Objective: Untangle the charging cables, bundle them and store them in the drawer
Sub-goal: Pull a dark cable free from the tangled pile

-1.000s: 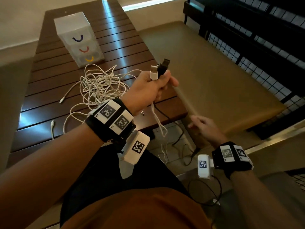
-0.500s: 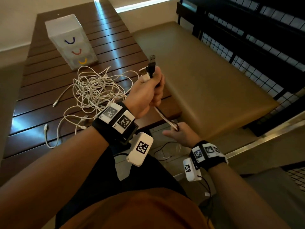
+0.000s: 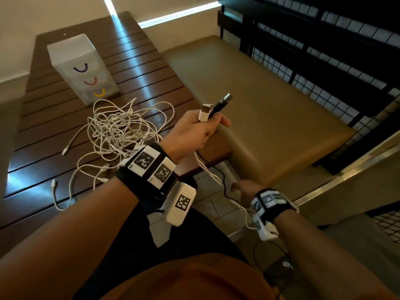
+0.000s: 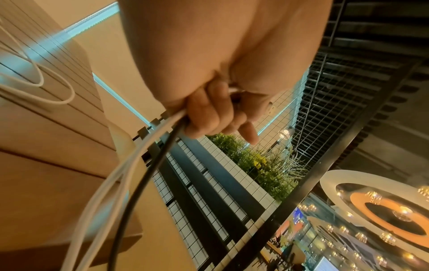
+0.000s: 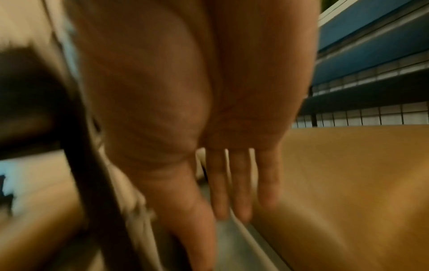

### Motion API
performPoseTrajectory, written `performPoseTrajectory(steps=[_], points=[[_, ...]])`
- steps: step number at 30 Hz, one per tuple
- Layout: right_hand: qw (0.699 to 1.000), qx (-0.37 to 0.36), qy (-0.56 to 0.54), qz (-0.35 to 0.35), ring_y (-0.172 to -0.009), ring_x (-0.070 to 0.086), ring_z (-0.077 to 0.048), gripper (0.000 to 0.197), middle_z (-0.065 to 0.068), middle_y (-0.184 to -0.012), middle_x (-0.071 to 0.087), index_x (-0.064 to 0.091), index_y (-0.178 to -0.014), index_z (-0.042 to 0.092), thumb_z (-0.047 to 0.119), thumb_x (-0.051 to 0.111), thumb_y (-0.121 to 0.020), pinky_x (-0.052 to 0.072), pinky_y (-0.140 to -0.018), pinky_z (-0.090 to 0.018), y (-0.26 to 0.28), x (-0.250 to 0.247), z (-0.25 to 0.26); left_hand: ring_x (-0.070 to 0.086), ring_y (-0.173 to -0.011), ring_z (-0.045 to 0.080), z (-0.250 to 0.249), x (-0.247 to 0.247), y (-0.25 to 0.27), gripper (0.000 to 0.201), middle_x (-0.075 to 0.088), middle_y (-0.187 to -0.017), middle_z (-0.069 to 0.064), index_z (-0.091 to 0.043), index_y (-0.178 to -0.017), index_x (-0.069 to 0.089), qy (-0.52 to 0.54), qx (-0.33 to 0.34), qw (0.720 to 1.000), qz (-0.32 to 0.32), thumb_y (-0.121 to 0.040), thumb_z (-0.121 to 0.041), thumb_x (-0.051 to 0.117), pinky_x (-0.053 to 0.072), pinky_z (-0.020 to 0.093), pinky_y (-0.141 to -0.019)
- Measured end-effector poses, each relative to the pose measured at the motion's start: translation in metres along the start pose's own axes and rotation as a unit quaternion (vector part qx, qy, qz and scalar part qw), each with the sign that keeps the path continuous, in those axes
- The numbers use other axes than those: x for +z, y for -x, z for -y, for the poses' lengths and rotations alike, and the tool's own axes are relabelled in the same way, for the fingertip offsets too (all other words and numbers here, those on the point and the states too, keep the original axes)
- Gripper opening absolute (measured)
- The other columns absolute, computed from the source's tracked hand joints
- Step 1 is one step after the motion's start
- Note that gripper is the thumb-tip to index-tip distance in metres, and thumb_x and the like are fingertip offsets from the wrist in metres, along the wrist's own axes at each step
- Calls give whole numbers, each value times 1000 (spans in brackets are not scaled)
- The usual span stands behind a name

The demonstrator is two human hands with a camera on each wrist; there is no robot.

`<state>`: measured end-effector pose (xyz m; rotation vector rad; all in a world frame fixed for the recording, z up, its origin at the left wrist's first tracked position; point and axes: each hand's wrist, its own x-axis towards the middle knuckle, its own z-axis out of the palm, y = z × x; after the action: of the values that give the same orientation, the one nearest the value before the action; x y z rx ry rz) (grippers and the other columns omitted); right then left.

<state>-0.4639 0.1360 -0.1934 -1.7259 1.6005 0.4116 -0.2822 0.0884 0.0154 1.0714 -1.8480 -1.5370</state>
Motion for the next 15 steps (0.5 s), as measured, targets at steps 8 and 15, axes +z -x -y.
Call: performPoseTrajectory(steps=[8,15], points=[[741,-236,-507,-372,-85,65,-8,24,-8,-103,66,61,-114,15,18,40,-103,53,-74,-18,111,-136,71,26,-43,9,13,19,-12,35,32,-49,-6,-18,-77,59,5,-68,997,-38,-103,-13,36,21,22,-42],[777,-255,-394,-420,-109,64,-9,30,-4,-119,67,64,-123,9,16,60,-93,52,-96,-33,108,-140,98,31,-42,10,13,16,-9,36,36,-43,-9,-17,-66,46,35,-60,995,-78,-99,-6,38,26,19,-39]])
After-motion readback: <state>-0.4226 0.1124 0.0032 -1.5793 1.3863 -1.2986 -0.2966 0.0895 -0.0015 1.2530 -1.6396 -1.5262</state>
